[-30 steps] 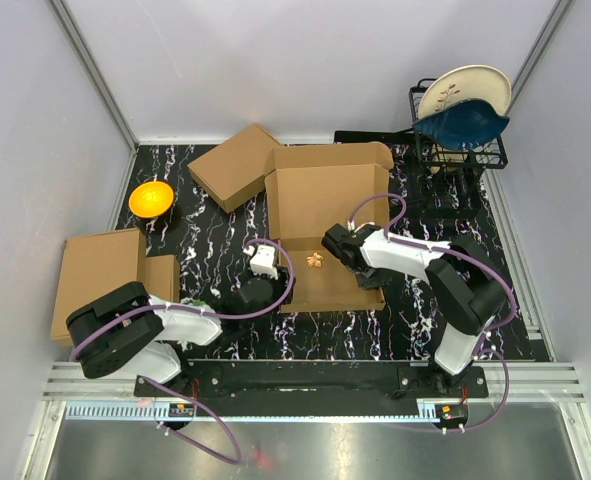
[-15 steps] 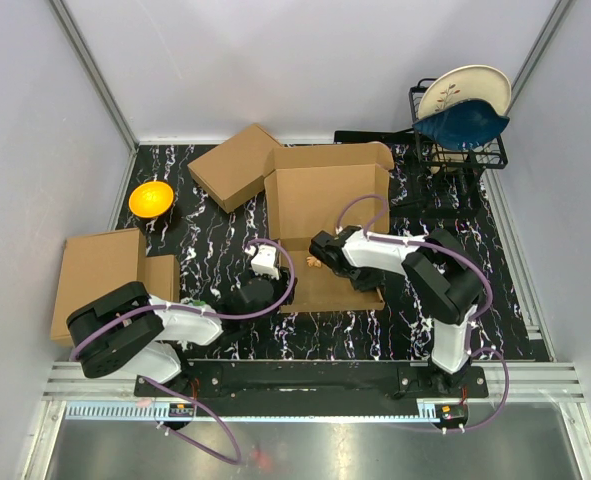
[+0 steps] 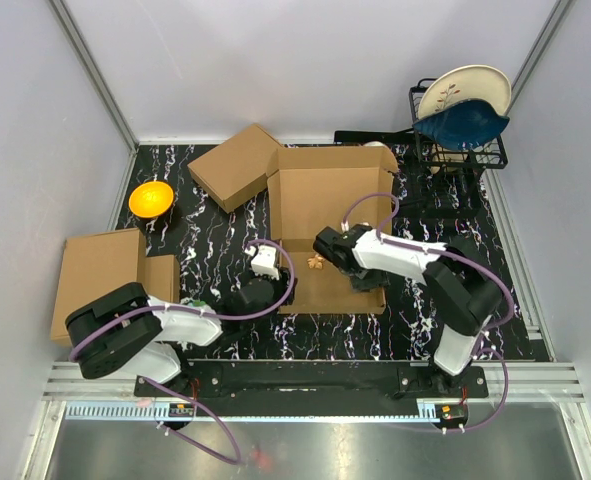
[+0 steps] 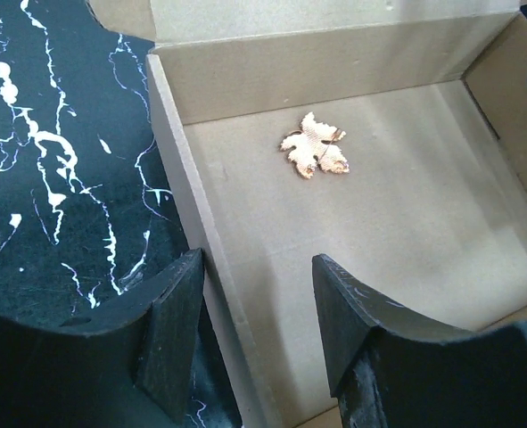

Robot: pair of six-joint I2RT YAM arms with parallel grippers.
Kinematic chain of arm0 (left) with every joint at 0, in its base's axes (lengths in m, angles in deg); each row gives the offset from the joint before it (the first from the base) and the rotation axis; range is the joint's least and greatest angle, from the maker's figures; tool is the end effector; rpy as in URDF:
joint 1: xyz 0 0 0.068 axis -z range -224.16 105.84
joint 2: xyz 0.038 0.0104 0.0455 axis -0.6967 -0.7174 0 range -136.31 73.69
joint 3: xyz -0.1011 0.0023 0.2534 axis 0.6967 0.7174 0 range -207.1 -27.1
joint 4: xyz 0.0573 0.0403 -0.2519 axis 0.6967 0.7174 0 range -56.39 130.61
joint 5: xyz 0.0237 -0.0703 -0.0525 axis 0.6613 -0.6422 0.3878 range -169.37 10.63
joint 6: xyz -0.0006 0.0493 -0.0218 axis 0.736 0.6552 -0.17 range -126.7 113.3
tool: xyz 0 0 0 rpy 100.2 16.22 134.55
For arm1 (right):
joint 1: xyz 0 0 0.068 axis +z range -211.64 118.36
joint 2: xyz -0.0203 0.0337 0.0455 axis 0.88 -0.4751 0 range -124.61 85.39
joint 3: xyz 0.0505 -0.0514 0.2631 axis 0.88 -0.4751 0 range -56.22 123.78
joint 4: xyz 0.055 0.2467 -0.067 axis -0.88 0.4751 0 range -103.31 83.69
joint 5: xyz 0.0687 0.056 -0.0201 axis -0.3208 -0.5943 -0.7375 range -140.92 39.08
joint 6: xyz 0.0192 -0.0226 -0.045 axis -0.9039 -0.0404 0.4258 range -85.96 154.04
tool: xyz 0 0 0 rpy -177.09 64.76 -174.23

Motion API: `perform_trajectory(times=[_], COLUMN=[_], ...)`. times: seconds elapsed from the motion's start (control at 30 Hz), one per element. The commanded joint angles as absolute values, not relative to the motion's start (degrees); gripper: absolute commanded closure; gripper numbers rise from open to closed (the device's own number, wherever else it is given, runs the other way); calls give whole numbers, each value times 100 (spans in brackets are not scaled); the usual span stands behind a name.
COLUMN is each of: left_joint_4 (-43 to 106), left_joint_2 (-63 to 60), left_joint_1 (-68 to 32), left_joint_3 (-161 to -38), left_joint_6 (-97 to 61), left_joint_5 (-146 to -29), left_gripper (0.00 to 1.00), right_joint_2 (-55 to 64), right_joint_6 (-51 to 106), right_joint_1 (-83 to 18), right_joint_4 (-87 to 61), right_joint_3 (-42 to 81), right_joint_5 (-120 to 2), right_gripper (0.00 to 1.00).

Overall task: Fold the paper box
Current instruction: Fold the paper box at the center of the board.

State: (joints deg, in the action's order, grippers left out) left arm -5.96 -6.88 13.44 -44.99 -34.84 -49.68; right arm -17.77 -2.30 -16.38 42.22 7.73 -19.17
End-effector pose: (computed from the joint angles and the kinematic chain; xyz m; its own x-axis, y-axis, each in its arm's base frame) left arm 0.1429 -0.1923 0.1426 -0.4162 -0.1086 -0.9028 0.3324 0.9059 -0.2622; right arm 0.2240 0.1994 0.1582 -0.9412 -0.2338 -0.2440 -0.0955 0.8767 -0.4714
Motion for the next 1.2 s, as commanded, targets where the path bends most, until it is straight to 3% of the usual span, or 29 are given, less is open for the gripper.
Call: perform_trajectory(times=[0.0, 0.3, 0.5, 0.6, 0.73, 0.83, 1.17], left_joint_4=[-867, -490, 431, 1048, 1506, 1822, 2158], left_joint_2=[-462, -23, 943, 1707, 2674, 2860, 2272], left_joint_1=[1411, 1437, 1472, 1464, 1307, 816, -1532], left_joint_3=[-4556, -4564, -4661, -4705, -4880, -5204, -6427], left_joint_6=[-3553, -3518, -3386, -3333, -3201, -3228, -3624], left_joint_5=[-5002, -4826, -4475, -3975, -3525, -4232, -7364], left_gripper=[46, 46, 45, 40, 27, 21, 16], right_joint_2=[-1121, -374, 557, 1093, 2155, 2150, 1587], right_joint_6=[-428, -437, -341, -25, 956, 1162, 1057], right_joint_1=[-1576, -1585, -1742, -2312, -2788, -3191, -3913], right_joint_4=[4399, 4751, 4673, 3971, 1399, 594, -179], right_joint_3=[1330, 1638, 1691, 1411, 298, 204, 135], right_joint_5=[-1910, -1620, -900, -1083, -1942, -2592, -3316], right_gripper=[40, 32, 27, 25, 27, 35, 30])
